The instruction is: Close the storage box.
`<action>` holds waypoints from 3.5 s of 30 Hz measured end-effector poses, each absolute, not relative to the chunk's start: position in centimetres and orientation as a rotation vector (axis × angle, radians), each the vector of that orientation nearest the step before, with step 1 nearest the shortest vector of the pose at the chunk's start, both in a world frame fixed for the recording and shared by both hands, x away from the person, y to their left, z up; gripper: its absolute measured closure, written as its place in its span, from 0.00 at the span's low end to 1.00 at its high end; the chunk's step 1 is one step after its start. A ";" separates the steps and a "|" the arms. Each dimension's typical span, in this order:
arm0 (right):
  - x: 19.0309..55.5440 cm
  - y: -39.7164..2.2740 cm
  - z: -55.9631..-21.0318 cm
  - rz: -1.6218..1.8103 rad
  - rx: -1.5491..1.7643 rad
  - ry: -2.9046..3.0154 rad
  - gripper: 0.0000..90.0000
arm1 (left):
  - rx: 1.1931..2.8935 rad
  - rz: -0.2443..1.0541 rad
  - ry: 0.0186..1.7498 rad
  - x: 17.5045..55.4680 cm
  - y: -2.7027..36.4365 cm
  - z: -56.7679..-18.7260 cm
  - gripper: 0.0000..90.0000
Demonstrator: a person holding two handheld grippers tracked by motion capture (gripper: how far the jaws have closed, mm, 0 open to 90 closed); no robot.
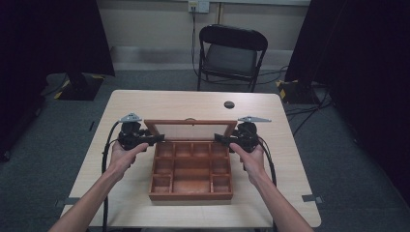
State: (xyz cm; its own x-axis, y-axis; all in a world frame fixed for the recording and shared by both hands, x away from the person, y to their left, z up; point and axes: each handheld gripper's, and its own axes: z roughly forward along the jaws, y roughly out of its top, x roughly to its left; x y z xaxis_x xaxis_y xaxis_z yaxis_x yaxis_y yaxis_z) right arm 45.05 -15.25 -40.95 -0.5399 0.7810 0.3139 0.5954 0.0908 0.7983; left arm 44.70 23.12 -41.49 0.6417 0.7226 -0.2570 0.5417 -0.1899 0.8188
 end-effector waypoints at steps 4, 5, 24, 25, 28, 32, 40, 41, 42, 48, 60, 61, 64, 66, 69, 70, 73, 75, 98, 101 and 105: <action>44.9 -15.5 -41.5 1.405 1.439 2.179 0.21 | 1.872 0.226 1.014 44.4 23.1 -41.4 0.40; 44.9 -15.5 -41.5 1.405 1.439 2.179 0.21 | 1.872 0.226 1.014 44.4 23.1 -41.4 0.39; 42.4 -15.2 -41.8 1.380 1.417 2.223 0.20 | 1.906 0.207 1.019 42.7 23.2 -41.5 0.27; 42.3 -15.1 -41.8 1.365 1.405 2.223 0.19 | 1.905 0.209 1.021 42.7 23.2 -41.5 0.26; 42.1 -14.7 -41.9 1.355 1.396 2.224 0.16 | 1.898 0.208 1.024 42.6 23.4 -41.7 0.26; 41.9 -14.5 -42.2 1.346 1.393 2.247 0.17 | 1.882 0.207 1.024 42.2 24.0 -41.7 0.26; 41.7 -14.8 -42.6 1.333 1.398 2.270 0.21 | 1.873 0.196 0.993 41.1 24.6 -41.5 0.25; 41.6 -14.8 -42.6 1.332 1.397 2.272 0.22 | 1.872 0.196 0.986 40.9 24.6 -41.5 0.25; 41.5 -14.9 -42.6 1.336 1.392 2.282 0.22 | 1.881 0.199 0.981 40.8 24.7 -41.5 0.25; 40.9 -15.7 -43.0 1.333 1.414 2.325 0.26 | 1.886 0.185 0.977 40.3 24.8 -42.0 0.24; 40.8 -19.0 -43.0 1.269 1.530 2.295 0.33 | 1.897 0.194 0.977 40.1 24.9 -42.3 0.23; 40.9 -19.3 -43.0 1.264 1.537 2.283 0.33 | 1.897 0.193 0.978 40.1 24.9 -42.4 0.23; 41.1 -19.8 -42.8 1.274 1.529 2.277 0.37 | 1.903 0.183 0.980 40.1 24.9 -42.6 0.22; 41.1 -19.9 -42.4 1.297 1.505 2.297 0.41 | 1.909 0.184 0.984 40.0 25.0 -42.7 0.22; 41.2 -19.7 -42.0 1.270 1.477 2.311 0.43 | 1.896 0.198 0.993 39.9 25.0 -42.5 0.22; 41.2 -19.6 -42.0 1.266 1.467 2.313 0.43 | 1.897 0.198 0.992 39.9 25.0 -42.4 0.22; 41.3 -19.8 -42.0 1.251 1.483 2.313 0.44 | 1.909 0.202 0.988 39.9 25.0 -42.5 0.22; 41.3 -20.2 -42.0 1.245 1.487 2.293 0.44 | 1.910 0.202 0.988 39.9 25.0 -42.5 0.22; 39.8 -13.4 -34.0 1.622 1.053 2.428 0.81 | 1.954 0.204 0.998 39.1 25.0 -43.0 0.23; 39.4 -11.6 -33.5 1.637 0.959 2.523 0.82 | 1.964 0.206 0.997 39.0 25.0 -43.0 0.24; 38.7 -9.7 -33.3 1.672 0.860 2.591 0.86 | 1.961 0.209 0.991 39.0 25.0 -43.0 0.25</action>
